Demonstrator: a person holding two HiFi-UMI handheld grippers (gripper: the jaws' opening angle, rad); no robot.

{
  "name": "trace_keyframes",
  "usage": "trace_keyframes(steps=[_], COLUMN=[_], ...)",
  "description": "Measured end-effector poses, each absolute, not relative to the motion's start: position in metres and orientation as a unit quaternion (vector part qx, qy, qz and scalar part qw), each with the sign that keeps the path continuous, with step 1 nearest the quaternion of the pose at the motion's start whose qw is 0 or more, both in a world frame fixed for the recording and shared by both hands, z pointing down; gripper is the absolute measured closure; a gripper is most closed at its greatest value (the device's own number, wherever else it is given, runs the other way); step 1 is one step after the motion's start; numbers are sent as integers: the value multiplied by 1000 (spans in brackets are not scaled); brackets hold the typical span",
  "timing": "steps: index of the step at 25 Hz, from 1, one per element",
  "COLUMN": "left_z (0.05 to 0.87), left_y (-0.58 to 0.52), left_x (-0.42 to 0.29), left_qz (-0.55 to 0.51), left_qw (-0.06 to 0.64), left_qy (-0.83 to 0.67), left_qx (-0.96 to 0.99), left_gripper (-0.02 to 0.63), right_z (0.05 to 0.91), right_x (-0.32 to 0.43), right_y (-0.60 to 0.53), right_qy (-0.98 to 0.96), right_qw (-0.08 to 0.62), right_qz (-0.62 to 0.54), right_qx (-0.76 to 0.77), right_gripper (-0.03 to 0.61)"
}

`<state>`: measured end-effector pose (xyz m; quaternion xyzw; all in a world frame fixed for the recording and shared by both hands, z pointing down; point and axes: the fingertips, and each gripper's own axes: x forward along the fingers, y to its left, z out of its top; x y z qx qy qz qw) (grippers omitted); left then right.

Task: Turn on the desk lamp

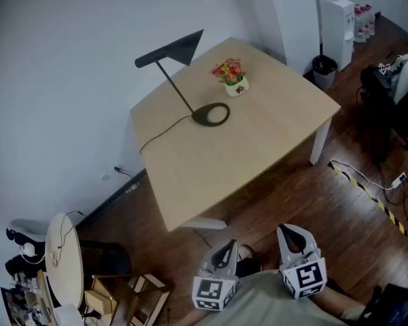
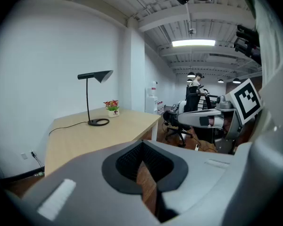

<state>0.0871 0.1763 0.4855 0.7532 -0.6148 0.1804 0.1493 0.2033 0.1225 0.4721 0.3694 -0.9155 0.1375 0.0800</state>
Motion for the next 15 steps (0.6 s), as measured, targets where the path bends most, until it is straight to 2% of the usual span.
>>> trace_keyframes(steps=[15], left_z=[493], left_y=[67], left_x=[25], left_qz=[117], left_qw=[144], left_qy=[-563], left_qx=[805], left_gripper=[614], right_z=[458], right_x=[135], right_y=[44], right_qy=[-892], right_qw=[111], right_qz=[94], right_qx=[427], right_gripper=[578])
